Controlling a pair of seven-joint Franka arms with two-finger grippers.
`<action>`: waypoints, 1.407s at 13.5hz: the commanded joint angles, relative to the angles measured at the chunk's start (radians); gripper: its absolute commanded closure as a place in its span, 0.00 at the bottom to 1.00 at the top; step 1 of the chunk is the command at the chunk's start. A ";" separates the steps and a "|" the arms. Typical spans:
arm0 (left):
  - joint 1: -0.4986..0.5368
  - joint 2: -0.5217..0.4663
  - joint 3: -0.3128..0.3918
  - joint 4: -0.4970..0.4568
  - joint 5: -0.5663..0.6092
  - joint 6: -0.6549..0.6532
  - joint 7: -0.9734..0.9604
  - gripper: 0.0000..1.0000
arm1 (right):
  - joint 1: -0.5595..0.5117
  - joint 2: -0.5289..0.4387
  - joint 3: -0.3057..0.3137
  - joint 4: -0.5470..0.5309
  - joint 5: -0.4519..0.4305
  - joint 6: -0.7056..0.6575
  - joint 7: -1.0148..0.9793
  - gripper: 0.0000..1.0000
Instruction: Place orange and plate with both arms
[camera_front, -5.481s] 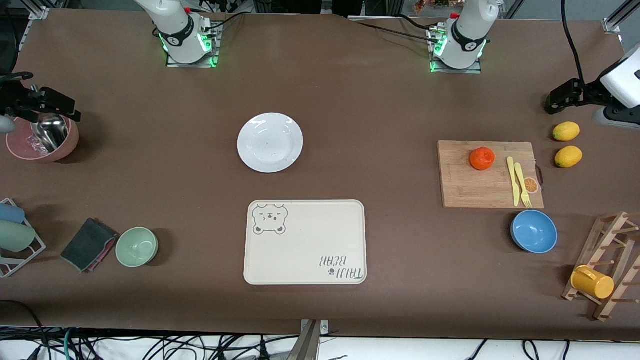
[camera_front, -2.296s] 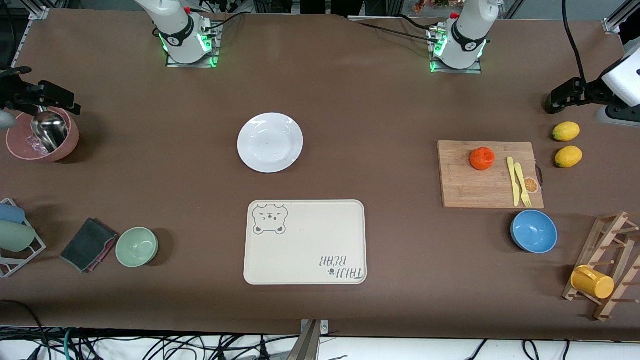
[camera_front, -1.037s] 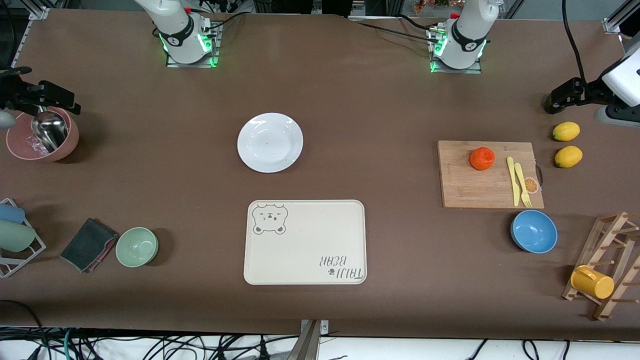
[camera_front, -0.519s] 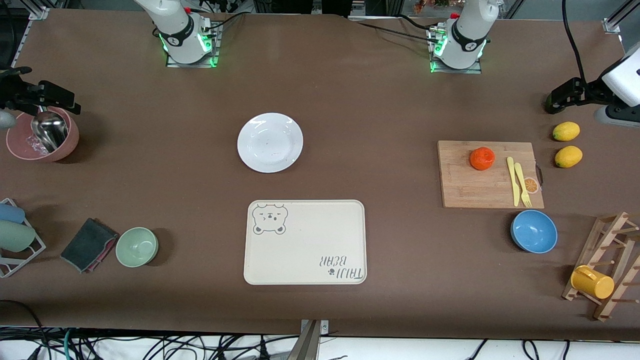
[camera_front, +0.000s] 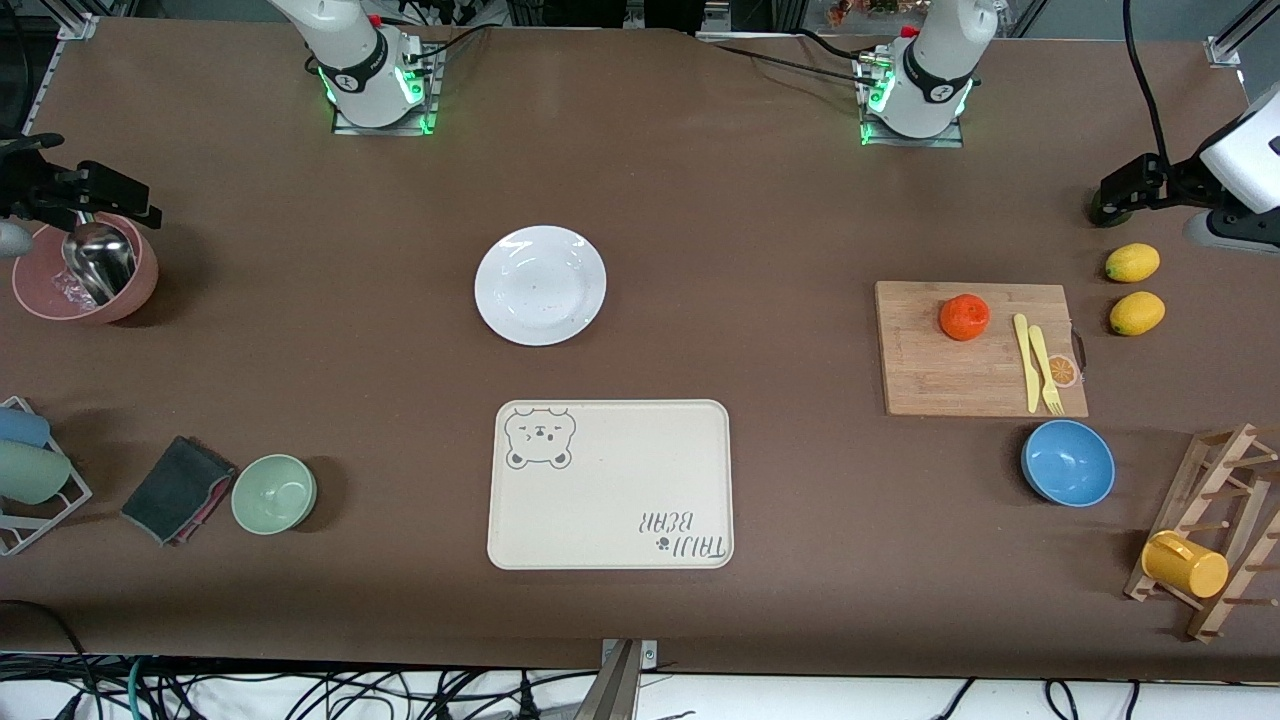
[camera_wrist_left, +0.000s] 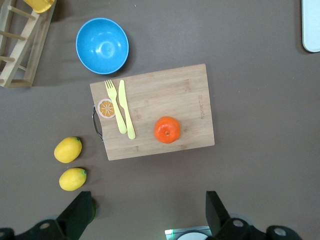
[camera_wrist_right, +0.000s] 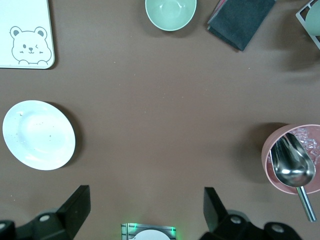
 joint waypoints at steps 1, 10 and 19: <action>-0.008 0.000 0.001 0.005 0.020 -0.022 0.001 0.00 | -0.003 -0.007 0.000 0.011 0.007 -0.018 -0.005 0.00; -0.009 0.015 0.001 0.010 0.019 -0.022 0.007 0.00 | -0.003 -0.007 0.000 0.009 0.007 -0.018 -0.005 0.00; 0.015 0.281 0.001 -0.201 -0.020 0.268 -0.009 0.00 | -0.003 -0.007 0.000 0.008 0.007 -0.018 -0.005 0.00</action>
